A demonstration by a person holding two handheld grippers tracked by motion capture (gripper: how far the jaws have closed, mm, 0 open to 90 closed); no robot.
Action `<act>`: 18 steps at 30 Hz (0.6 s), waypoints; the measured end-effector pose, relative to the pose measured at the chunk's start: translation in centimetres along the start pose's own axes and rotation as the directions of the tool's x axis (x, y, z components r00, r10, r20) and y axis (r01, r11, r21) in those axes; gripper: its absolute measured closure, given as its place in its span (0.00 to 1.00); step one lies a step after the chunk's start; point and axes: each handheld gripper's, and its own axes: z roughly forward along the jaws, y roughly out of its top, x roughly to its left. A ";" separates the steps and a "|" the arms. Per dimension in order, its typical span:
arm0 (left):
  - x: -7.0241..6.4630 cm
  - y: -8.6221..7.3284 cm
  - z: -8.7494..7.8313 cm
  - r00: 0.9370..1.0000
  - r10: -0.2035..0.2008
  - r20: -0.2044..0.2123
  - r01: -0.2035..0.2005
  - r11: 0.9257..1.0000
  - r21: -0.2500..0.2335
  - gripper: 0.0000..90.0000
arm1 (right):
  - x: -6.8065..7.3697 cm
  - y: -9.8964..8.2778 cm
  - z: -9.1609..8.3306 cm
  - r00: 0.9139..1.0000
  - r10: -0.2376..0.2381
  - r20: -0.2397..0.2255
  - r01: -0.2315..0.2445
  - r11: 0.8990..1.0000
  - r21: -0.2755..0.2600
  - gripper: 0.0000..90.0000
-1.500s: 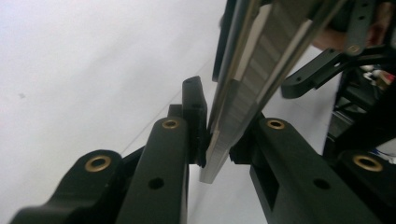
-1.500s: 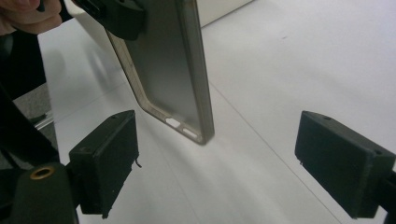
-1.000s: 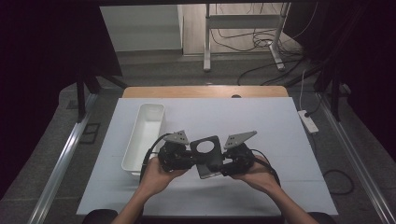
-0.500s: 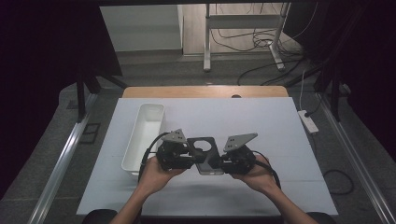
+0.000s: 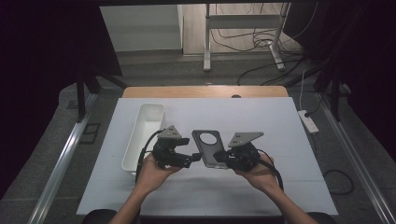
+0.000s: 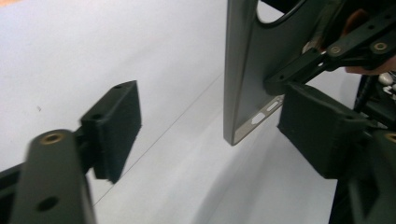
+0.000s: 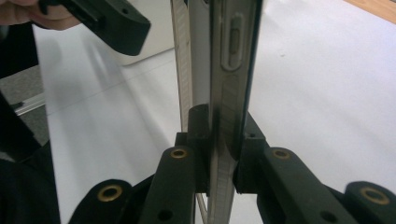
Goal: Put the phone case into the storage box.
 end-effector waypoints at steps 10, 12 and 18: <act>0.1 -0.3 0.2 0.999 -0.014 -0.046 0.015 1.000 0.022 0.06 | -0.2 -0.1 -0.1 0.998 0.020 0.057 -0.020 1.000 -0.004 0.89; 0.0 -0.3 0.3 0.998 -0.009 -0.058 0.011 1.000 0.029 0.07 | -0.1 -0.2 0.0 0.998 0.028 0.062 -0.027 1.000 -0.008 0.89; -0.3 -0.3 0.2 0.997 0.016 -0.071 -0.015 1.000 0.020 0.24 | 0.1 -0.1 0.2 0.997 0.035 0.065 -0.034 0.999 -0.010 0.89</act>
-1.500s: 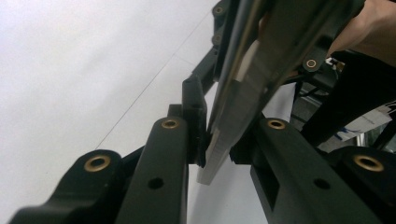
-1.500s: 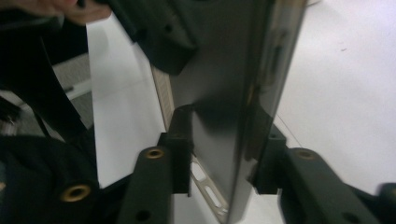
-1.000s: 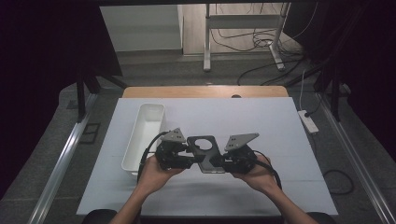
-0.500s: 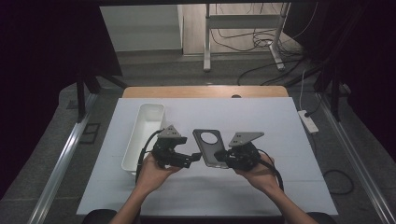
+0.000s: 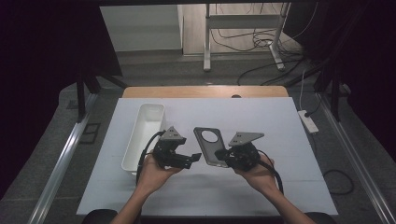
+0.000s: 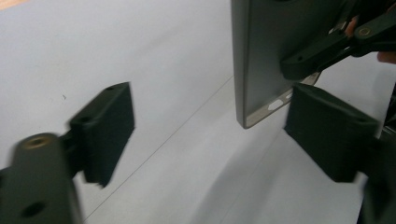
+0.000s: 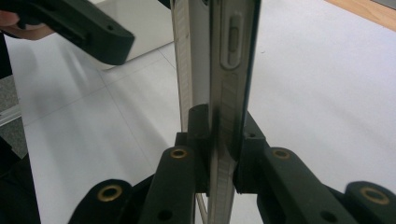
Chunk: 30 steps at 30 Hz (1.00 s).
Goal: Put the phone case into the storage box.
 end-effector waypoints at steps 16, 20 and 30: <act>-0.8 0.1 0.2 1.000 0.002 0.031 -0.003 1.000 0.006 0.92 | 1.4 0.2 0.6 1.000 -0.023 -0.020 0.023 1.000 0.005 0.89; -0.3 0.0 0.0 0.997 -0.049 0.053 0.050 0.999 -0.020 0.96 | 1.7 0.1 1.0 0.998 -0.039 -0.044 0.040 0.999 0.029 0.88; -0.6 0.0 0.5 0.997 -0.071 0.011 0.071 0.997 -0.005 0.99 | 2.2 0.0 1.8 0.998 -0.036 -0.052 0.039 0.997 0.060 0.70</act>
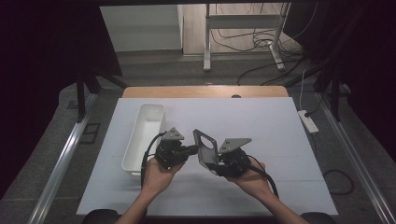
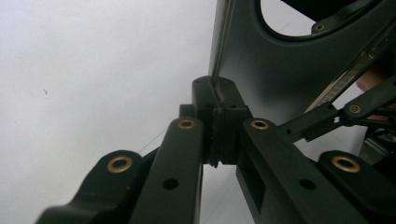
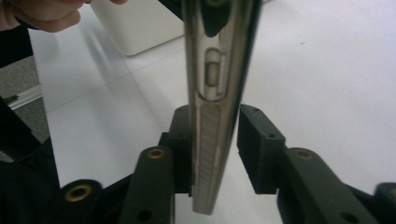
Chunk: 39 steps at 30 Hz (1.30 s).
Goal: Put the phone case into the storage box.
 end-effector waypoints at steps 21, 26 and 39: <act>1.4 0.0 -1.1 0.994 -0.031 -0.109 0.031 1.000 -0.004 0.99 | -1.1 -0.4 -1.1 0.999 0.039 -0.033 -0.038 0.999 0.030 0.43; 1.8 -0.1 -1.3 0.993 -0.035 -0.112 0.035 0.999 -0.005 0.99 | -1.7 -1.0 -1.6 0.998 0.056 -0.035 -0.055 0.998 0.039 0.33; 2.8 0.2 -1.9 0.993 -0.057 -0.106 0.057 0.998 -0.005 0.99 | -2.9 -2.8 -2.9 0.994 0.113 -0.003 -0.112 0.992 0.055 0.22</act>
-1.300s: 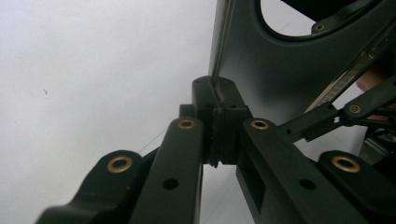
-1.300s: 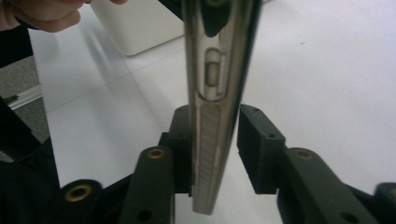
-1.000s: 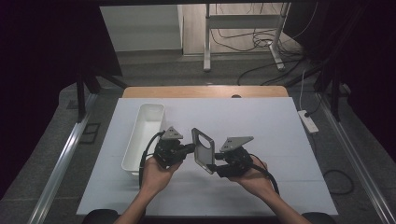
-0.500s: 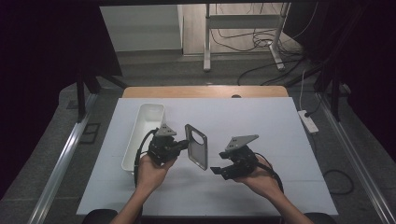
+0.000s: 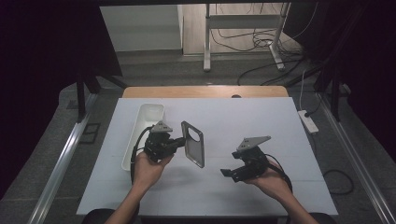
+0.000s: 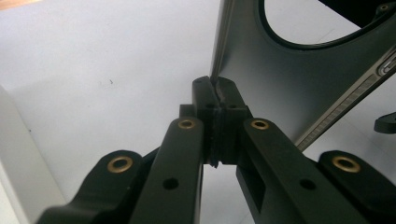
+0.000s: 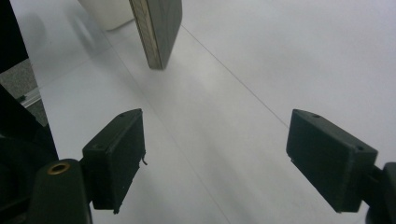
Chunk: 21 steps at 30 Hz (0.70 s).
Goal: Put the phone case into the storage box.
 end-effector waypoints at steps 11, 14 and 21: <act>0.9 0.6 -0.6 1.000 -0.002 -0.012 0.002 1.000 0.004 0.99 | -1.2 -1.6 -1.7 0.999 0.044 0.031 -0.044 0.999 0.003 0.18; 1.1 0.8 -0.7 1.000 0.000 -0.017 0.000 1.000 0.008 0.99 | -1.4 -2.0 -2.0 0.998 0.052 0.041 -0.053 0.999 0.006 0.17; 1.9 1.2 -0.9 1.000 -0.008 -0.016 0.009 1.000 0.019 0.99 | -1.9 -3.0 -3.0 0.995 0.087 0.057 -0.087 0.996 0.007 0.13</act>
